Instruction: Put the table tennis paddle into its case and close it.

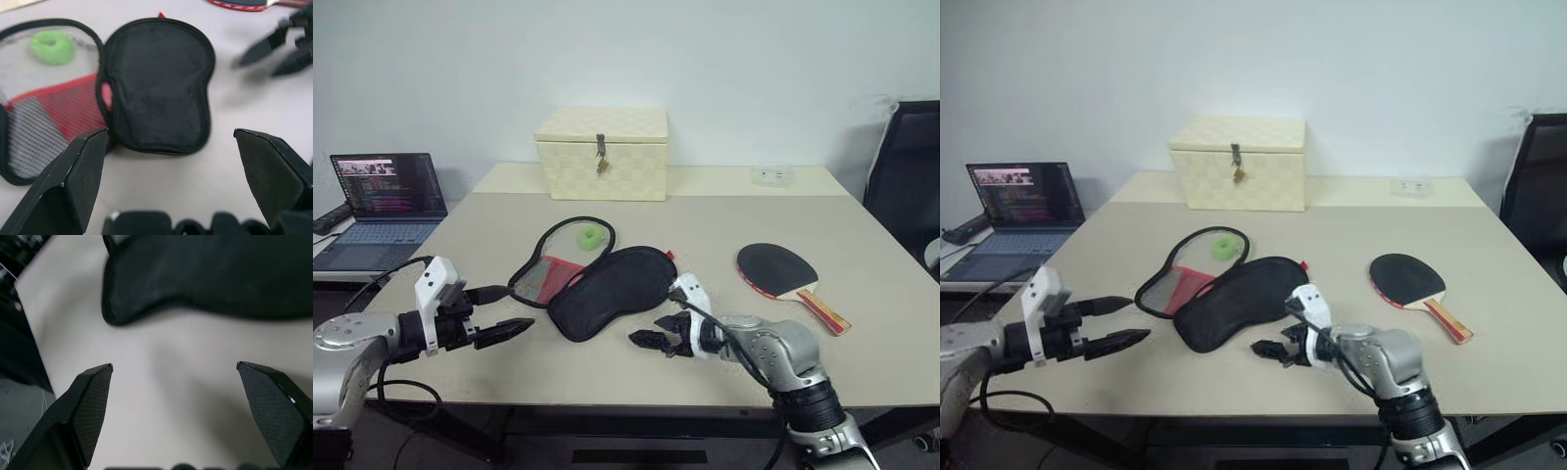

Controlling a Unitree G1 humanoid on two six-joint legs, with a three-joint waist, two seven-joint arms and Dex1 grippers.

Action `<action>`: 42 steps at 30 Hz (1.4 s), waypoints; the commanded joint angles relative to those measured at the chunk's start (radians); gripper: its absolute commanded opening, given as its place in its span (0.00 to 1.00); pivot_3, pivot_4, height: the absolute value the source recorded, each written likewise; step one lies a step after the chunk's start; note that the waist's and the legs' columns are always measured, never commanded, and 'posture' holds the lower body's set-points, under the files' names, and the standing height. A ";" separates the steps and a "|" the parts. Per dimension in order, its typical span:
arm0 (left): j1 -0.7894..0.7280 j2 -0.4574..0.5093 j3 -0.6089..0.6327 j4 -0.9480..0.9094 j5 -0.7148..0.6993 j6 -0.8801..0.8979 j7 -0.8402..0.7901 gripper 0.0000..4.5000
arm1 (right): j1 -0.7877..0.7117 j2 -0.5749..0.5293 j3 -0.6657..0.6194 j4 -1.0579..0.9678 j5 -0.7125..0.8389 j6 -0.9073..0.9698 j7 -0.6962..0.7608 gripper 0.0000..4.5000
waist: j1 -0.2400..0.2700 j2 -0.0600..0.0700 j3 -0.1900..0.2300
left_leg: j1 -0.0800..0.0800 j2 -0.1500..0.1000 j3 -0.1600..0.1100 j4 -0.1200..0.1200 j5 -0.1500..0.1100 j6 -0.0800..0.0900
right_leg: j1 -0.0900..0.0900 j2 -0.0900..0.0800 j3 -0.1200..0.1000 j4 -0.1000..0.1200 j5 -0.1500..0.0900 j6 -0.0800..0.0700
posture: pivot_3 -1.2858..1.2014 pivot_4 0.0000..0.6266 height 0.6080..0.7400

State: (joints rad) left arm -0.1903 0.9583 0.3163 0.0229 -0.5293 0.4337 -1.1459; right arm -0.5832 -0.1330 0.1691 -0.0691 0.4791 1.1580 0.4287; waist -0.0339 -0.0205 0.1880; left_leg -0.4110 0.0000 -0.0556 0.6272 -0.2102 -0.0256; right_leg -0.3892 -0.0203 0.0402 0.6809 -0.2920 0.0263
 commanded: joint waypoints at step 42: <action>0.110 -0.021 0.086 -0.195 -0.045 0.052 0.098 1.00 | -0.332 0.434 -0.121 0.543 0.074 -0.176 -0.205 0.01 | -0.023 -0.001 0.000 | 0.002 0.005 0.001 -0.002 0.000 0.000 | 0.000 0.002 0.000 0.000 0.002 -0.004 | 0.52 0.24 1.00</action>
State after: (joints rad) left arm -0.0713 0.9367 0.3947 -0.1599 -0.5710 0.4952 -1.0496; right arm -0.8402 0.1287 0.0580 0.4696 0.5322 0.9901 0.2338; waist -0.0574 -0.0212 0.1876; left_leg -0.4088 0.0048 -0.0541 0.6250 -0.2103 -0.0259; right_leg -0.3896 -0.0181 0.0400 0.6812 -0.2901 0.0227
